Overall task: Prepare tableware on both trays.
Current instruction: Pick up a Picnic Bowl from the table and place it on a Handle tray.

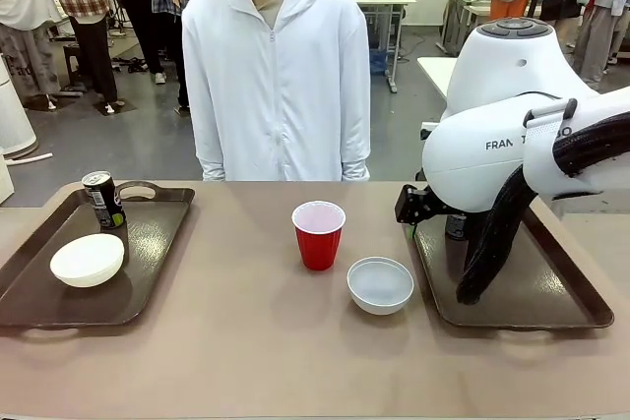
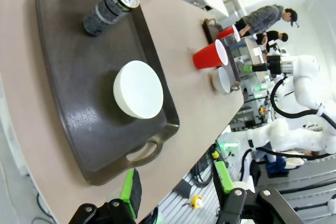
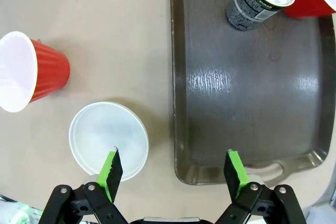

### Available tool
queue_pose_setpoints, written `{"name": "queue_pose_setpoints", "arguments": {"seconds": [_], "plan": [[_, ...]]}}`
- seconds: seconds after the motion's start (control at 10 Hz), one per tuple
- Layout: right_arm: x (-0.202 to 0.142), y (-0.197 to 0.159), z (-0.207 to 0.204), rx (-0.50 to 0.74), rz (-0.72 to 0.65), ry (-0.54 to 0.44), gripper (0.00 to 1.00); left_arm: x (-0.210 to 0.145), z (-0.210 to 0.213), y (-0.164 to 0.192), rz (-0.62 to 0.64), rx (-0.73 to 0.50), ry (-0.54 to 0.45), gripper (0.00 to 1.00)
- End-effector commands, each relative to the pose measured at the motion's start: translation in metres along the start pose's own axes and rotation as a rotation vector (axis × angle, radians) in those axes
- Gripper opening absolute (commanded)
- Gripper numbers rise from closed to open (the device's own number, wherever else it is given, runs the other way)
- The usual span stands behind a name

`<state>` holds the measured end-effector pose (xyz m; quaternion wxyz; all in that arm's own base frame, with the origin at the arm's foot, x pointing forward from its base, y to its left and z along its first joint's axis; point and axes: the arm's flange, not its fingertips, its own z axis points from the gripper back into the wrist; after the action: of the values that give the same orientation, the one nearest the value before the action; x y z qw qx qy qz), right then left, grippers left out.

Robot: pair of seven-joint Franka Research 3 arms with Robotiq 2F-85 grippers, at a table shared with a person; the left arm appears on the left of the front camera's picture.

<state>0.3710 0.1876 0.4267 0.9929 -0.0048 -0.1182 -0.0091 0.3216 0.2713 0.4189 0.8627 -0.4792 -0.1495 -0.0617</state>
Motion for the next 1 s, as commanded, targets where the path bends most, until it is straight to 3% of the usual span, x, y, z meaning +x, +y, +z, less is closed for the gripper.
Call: {"name": "queue_pose_setpoints", "arguments": {"seconds": [0.0,0.9], "plan": [[0.001,0.004,-0.006,-0.024,0.016,0.013,1.00,0.000,0.001,-0.001,0.005,0.001,-0.012,0.73],[0.013,0.061,-0.058,-0.026,0.154,0.170,1.00,0.000,0.001,-0.001,0.005,0.001,-0.012,0.73]]}}
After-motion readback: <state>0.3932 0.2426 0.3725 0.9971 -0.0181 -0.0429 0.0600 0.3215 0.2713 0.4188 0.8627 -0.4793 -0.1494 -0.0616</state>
